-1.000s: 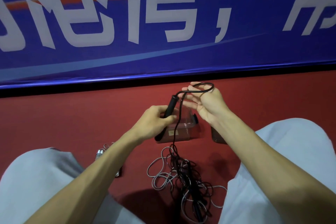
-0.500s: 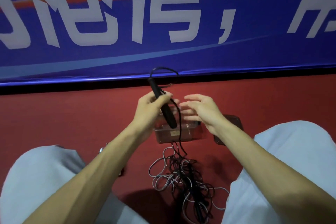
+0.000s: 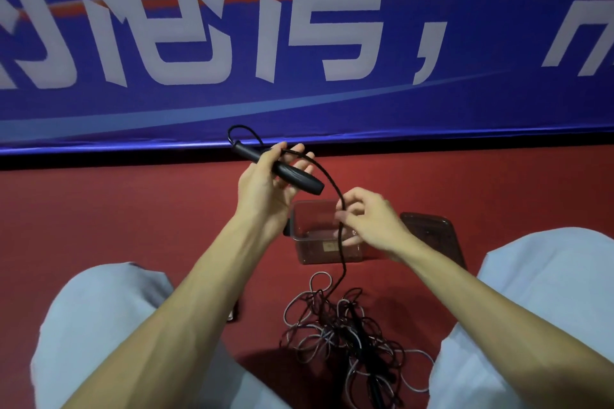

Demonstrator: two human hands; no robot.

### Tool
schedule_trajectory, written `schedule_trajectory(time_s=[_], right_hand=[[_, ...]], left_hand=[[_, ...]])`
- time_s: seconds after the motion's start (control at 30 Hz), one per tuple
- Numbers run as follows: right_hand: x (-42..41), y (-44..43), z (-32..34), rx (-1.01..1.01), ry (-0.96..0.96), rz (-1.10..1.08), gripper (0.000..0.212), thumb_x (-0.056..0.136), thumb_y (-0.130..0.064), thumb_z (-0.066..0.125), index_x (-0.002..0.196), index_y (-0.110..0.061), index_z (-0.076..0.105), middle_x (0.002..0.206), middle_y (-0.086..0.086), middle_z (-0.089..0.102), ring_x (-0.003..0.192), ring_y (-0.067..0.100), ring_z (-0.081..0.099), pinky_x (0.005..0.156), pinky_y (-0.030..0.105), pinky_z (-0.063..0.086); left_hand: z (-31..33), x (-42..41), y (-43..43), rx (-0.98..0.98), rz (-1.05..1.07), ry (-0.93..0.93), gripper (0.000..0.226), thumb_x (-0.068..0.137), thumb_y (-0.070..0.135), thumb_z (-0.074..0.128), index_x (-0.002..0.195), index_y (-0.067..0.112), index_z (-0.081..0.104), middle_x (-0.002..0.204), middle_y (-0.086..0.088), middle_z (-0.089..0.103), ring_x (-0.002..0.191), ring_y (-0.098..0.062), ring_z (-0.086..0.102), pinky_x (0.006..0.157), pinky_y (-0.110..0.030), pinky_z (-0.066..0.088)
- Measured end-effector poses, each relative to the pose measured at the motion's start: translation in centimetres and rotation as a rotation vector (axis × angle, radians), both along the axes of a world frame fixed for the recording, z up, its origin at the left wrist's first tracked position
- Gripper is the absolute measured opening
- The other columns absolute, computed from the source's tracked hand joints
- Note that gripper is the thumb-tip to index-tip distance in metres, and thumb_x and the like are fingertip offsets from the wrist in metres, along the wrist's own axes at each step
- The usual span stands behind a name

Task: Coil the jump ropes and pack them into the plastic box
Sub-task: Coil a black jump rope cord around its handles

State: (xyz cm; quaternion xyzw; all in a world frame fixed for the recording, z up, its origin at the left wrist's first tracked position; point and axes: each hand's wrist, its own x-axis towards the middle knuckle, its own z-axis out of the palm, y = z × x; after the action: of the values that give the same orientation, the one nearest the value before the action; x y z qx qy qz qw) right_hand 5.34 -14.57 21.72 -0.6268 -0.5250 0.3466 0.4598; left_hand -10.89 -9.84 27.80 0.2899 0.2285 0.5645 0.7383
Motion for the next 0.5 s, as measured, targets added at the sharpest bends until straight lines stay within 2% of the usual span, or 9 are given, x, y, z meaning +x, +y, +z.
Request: schedule_trajectory(time_s=[0.1, 0.23, 0.3, 0.4, 0.5], right_hand=[[0.3, -0.1, 0.6, 0.039, 0.15, -0.106, 0.013, 0.092, -0.001, 0.059, 0.09, -0.013, 0.056, 0.08, 0.011, 0.068, 0.063, 0.022, 0.068, 0.058, 0.037, 0.06], [0.8, -0.5, 2.0, 0.128, 0.305, -0.14, 0.009, 0.094, 0.001, 0.057, 0.095, -0.008, 0.056, 0.084, 0.015, 0.067, 0.064, 0.023, 0.069, 0.052, 0.032, 0.058], [1.1, -0.6, 2.9, 0.182, 0.354, -0.161, 0.009, 0.094, 0.002, 0.056, 0.096, -0.007, 0.057, 0.083, 0.013, 0.067, 0.064, 0.021, 0.07, 0.053, 0.034, 0.059], [1.6, -0.7, 4.0, 0.221, 0.489, -0.201, 0.009, 0.094, 0.003, 0.055, 0.094, -0.006, 0.056, 0.082, 0.013, 0.067, 0.064, 0.021, 0.07, 0.057, 0.037, 0.06], [2.0, -0.9, 4.9, 0.214, 0.682, -0.209, 0.008, 0.094, 0.002, 0.055, 0.09, -0.004, 0.058, 0.082, 0.013, 0.066, 0.066, 0.021, 0.071, 0.055, 0.031, 0.058]], left_hand=[[-0.2, 0.1, 0.1, 0.049, 0.064, 0.172, 0.011, 0.099, 0.01, 0.051, 0.107, 0.006, 0.057, 0.11, -0.016, 0.07, 0.095, -0.029, 0.07, 0.079, -0.036, 0.06], [-1.3, 0.5, 0.2, 0.189, 0.047, 0.629, 0.013, 0.095, 0.01, 0.058, 0.101, 0.02, 0.064, 0.108, -0.006, 0.072, 0.085, -0.021, 0.071, 0.091, -0.046, 0.056], [-2.0, 0.7, 0.1, 0.322, 0.011, 0.85, 0.012, 0.094, 0.013, 0.062, 0.097, 0.024, 0.068, 0.104, -0.003, 0.073, 0.088, -0.02, 0.071, 0.096, -0.05, 0.053], [-2.9, 1.0, -0.1, 0.583, -0.118, 1.174, 0.016, 0.093, 0.019, 0.064, 0.107, 0.022, 0.07, 0.105, 0.004, 0.072, 0.097, -0.012, 0.066, 0.1, -0.039, 0.049], [-3.3, 1.3, -0.7, 0.652, -0.25, 1.247, 0.02, 0.093, 0.021, 0.065, 0.111, 0.024, 0.071, 0.102, 0.008, 0.071, 0.096, -0.007, 0.064, 0.1, -0.033, 0.048]])
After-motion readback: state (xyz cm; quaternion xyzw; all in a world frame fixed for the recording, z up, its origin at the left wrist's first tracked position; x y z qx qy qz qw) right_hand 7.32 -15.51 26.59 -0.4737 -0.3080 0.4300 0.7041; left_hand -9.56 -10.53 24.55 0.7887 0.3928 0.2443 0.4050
